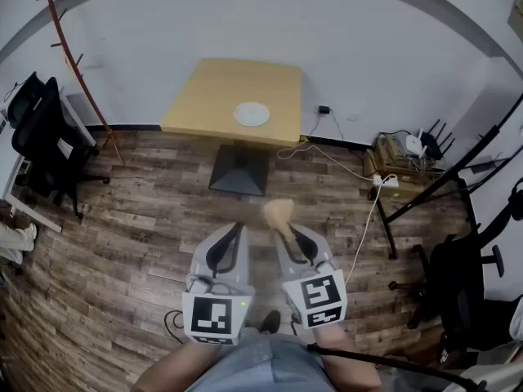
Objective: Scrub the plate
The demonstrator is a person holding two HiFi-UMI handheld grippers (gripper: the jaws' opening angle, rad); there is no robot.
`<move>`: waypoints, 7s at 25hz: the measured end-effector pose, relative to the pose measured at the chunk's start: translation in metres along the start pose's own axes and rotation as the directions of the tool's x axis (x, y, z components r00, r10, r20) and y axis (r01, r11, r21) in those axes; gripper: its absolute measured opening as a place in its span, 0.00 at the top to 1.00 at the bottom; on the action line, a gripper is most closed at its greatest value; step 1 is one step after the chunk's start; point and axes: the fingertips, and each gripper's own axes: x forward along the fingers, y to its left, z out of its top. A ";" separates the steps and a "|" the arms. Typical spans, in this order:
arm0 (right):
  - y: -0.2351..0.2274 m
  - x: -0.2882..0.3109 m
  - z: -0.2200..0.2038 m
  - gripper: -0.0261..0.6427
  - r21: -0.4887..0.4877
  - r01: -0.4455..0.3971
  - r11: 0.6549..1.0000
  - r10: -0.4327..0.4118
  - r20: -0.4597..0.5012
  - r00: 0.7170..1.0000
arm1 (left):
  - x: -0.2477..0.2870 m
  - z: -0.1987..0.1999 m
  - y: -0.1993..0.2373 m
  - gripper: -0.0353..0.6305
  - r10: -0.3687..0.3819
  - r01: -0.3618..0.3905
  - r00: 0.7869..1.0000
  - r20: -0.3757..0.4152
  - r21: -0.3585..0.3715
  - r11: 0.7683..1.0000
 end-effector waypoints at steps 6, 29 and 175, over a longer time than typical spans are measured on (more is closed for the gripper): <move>-0.006 -0.004 -0.001 0.86 -0.003 -0.010 1.000 0.010 0.004 1.000 | 0.004 -0.001 -0.007 0.91 0.003 -0.003 1.000 -0.003 0.009 1.000; -0.054 0.060 -0.030 0.85 0.119 -0.055 0.991 0.057 -0.020 0.998 | 0.080 -0.031 0.021 0.91 0.045 -0.045 0.996 -0.077 0.007 0.999; -0.248 0.586 -0.075 0.85 0.130 -0.081 0.988 0.141 -0.561 0.816 | 0.571 -0.209 0.283 0.84 -0.370 0.169 0.628 -0.685 -0.344 0.924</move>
